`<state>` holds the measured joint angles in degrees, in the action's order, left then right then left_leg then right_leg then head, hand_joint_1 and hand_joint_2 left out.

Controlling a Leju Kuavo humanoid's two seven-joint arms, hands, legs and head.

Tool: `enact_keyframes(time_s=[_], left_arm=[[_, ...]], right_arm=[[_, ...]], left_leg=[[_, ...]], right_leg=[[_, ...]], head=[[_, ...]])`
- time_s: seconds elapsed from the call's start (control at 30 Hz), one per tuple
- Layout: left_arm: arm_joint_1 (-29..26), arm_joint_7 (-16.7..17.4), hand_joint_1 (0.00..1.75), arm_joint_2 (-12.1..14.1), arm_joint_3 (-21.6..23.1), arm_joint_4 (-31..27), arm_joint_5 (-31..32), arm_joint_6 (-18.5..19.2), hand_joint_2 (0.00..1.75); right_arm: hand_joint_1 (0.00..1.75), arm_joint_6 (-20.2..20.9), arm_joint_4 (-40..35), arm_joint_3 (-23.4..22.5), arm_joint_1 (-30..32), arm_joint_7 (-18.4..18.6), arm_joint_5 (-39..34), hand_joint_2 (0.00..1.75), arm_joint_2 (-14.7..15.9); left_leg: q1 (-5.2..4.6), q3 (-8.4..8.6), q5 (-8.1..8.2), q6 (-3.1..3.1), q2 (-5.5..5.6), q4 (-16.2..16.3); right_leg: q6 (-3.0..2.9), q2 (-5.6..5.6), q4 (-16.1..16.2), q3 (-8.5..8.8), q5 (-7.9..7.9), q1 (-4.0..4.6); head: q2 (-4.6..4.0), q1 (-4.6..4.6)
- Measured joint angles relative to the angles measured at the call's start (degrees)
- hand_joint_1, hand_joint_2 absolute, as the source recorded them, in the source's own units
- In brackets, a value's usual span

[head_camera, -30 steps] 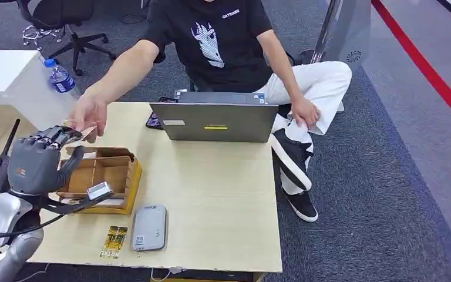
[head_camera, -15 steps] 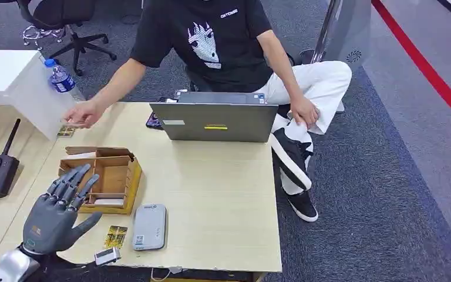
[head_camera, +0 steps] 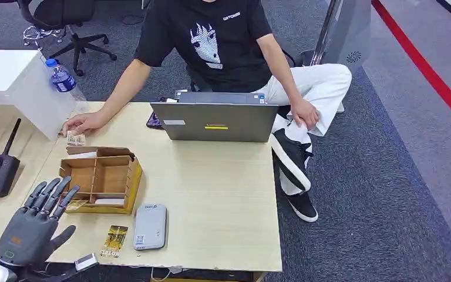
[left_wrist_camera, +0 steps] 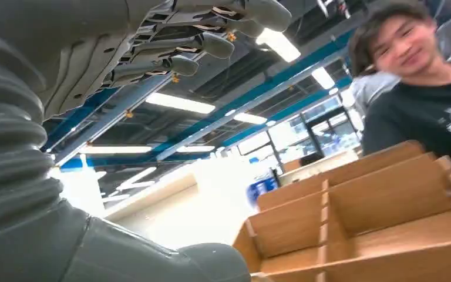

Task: Pass the card to the sensor for recognition and then transmit it.

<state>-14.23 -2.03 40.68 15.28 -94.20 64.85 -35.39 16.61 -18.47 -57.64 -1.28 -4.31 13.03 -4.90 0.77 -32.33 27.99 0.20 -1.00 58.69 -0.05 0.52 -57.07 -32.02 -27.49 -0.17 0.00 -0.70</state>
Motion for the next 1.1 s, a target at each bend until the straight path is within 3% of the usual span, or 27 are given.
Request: enact_keyframes(time_s=[0.37,0.47,0.53,1.1], left_arm=[[1.17,-0.11,0.0,-0.04,-1.05,2.91,-1.01,0.02,1.75],[4.66,-1.57,0.0,-0.22,-2.47,7.52,-2.56,3.32,1.75],[7.18,-2.73,0.0,-0.92,-2.62,10.9,-2.69,4.92,1.75],[12.58,-4.39,0.0,-5.55,-1.53,16.04,-2.49,7.17,1.75]], right_arm=[[0.0,-0.07,0.04,0.0,-0.05,-0.2,0.74,1.75,0.0],[0.0,-0.09,0.17,0.0,-0.35,-0.35,0.94,1.75,0.0],[0.0,-0.07,0.28,0.0,-0.55,-0.35,1.55,1.75,0.0],[0.0,-0.17,0.72,0.02,-1.05,-0.33,1.64,1.75,0.0]], left_leg=[[0.0,-0.01,0.0,0.0,0.0,0.0],[0.01,0.0,-0.02,-0.02,0.01,0.0],[0.0,0.0,-0.02,-0.03,0.01,0.0],[0.0,0.0,-0.02,-0.03,0.0,0.01]], right_leg=[[0.0,0.0,0.0,-0.01,0.0,0.0],[0.0,0.0,0.0,0.0,0.0,0.0],[-0.01,-0.01,0.0,0.0,0.01,0.0],[-0.01,-0.01,0.0,-0.02,0.01,0.0]], head=[[0.0,0.0],[0.0,0.0],[0.0,0.02],[0.0,0.04]])
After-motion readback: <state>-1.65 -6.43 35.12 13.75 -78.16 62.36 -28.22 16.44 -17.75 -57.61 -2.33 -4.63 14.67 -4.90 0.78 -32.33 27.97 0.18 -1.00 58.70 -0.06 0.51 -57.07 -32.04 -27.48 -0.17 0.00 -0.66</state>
